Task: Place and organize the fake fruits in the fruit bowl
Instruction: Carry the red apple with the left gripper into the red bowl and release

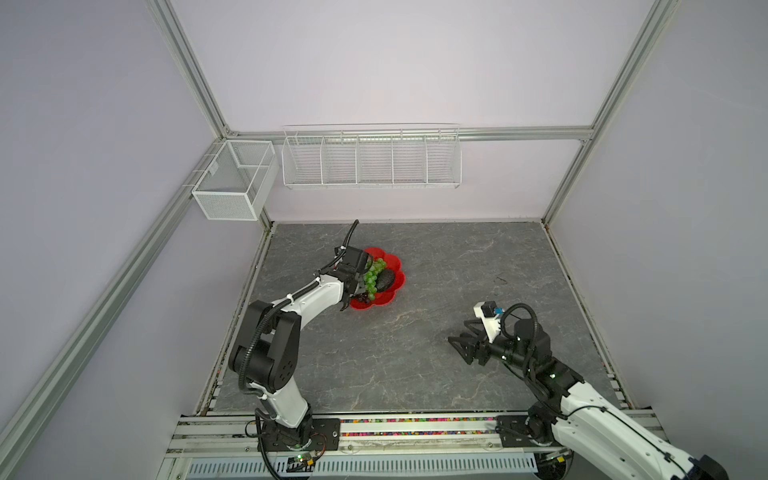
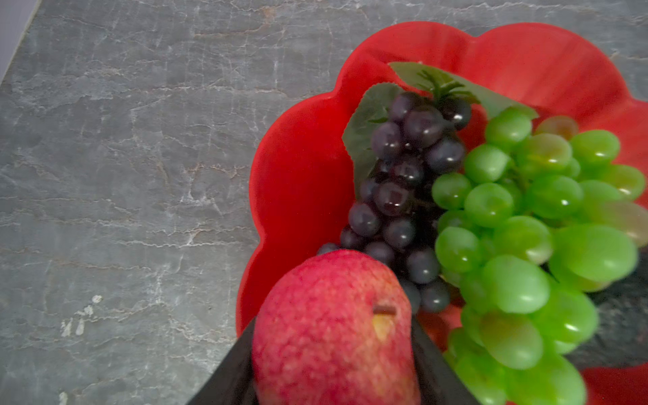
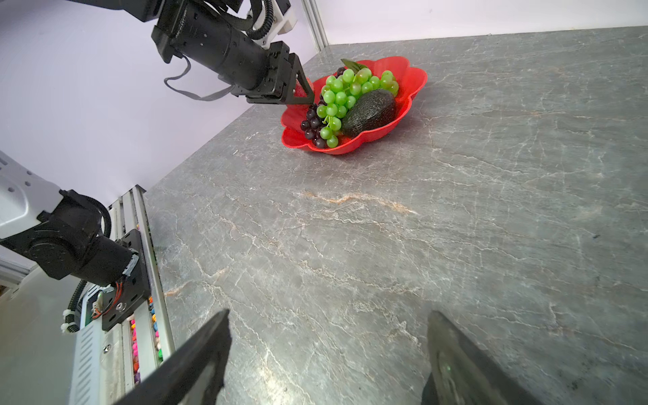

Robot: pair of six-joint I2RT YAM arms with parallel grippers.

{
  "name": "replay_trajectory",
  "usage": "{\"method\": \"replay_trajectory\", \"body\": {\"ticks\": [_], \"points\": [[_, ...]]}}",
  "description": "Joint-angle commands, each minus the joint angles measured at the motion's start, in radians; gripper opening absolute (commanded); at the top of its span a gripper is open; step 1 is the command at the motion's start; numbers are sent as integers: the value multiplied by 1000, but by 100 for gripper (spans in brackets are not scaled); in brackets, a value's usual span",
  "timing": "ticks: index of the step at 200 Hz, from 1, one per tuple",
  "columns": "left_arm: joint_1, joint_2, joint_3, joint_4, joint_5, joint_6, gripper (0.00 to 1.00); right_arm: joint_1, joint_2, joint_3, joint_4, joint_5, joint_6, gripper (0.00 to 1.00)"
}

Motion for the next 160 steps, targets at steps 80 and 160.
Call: {"method": "replay_trajectory", "body": {"ticks": [80,160], "points": [[22,51,35,-30,-4,32,64,7,8,18,-8,17,-28,89],[18,-72,-19,-1,76,64,68,7,16,19,-3,14,-30,88]]}}
